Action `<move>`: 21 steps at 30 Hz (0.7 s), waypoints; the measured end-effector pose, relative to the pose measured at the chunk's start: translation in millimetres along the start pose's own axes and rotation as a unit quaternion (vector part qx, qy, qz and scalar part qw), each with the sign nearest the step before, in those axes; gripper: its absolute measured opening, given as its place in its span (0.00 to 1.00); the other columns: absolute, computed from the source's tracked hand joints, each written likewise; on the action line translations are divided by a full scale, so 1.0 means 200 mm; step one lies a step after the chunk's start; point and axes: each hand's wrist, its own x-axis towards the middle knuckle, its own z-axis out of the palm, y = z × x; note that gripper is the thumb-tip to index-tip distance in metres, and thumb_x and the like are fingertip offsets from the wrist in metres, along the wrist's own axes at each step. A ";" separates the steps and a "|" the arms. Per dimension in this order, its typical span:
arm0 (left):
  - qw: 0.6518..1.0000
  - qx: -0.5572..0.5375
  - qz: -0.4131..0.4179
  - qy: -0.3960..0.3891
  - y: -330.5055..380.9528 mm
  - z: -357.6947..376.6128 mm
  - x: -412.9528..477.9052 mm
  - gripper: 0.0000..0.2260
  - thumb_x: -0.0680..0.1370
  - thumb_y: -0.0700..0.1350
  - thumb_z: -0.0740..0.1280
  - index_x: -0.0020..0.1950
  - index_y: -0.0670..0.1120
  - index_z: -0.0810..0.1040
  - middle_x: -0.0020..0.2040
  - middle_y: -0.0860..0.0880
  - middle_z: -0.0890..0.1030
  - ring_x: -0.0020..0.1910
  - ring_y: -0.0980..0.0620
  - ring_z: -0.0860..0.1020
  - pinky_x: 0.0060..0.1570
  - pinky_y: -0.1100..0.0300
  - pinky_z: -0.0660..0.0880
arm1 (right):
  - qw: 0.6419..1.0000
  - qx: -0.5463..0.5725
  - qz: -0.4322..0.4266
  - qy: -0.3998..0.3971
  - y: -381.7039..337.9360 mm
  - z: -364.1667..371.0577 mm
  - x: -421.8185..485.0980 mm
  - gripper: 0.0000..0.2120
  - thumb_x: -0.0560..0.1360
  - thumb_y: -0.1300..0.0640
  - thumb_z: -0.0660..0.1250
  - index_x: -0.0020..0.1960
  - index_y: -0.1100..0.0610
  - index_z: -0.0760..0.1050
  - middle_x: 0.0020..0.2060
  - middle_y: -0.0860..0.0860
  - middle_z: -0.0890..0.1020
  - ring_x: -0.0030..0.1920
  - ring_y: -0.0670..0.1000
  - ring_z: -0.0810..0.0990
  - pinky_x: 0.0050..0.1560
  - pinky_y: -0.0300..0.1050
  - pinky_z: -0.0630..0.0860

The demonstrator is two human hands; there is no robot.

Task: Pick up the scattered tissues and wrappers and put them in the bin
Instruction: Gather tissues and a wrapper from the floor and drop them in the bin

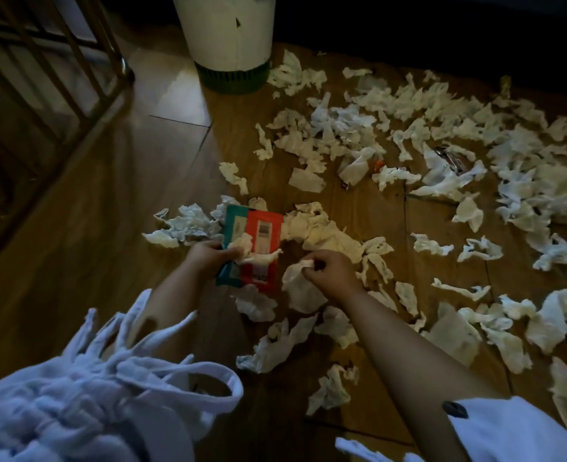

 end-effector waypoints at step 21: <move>0.983 -0.157 -0.023 0.092 -0.24 -0.28 -0.07 0.16 0.75 0.43 0.67 0.61 0.40 0.73 0.57 0.40 0.78 0.51 0.45 0.78 0.50 0.53 0.76 | 0.956 -0.256 -0.070 -0.125 -0.08 0.55 -0.05 0.18 0.73 0.52 0.67 0.62 0.48 0.70 0.66 0.54 0.68 0.64 0.55 0.71 0.63 0.55 0.73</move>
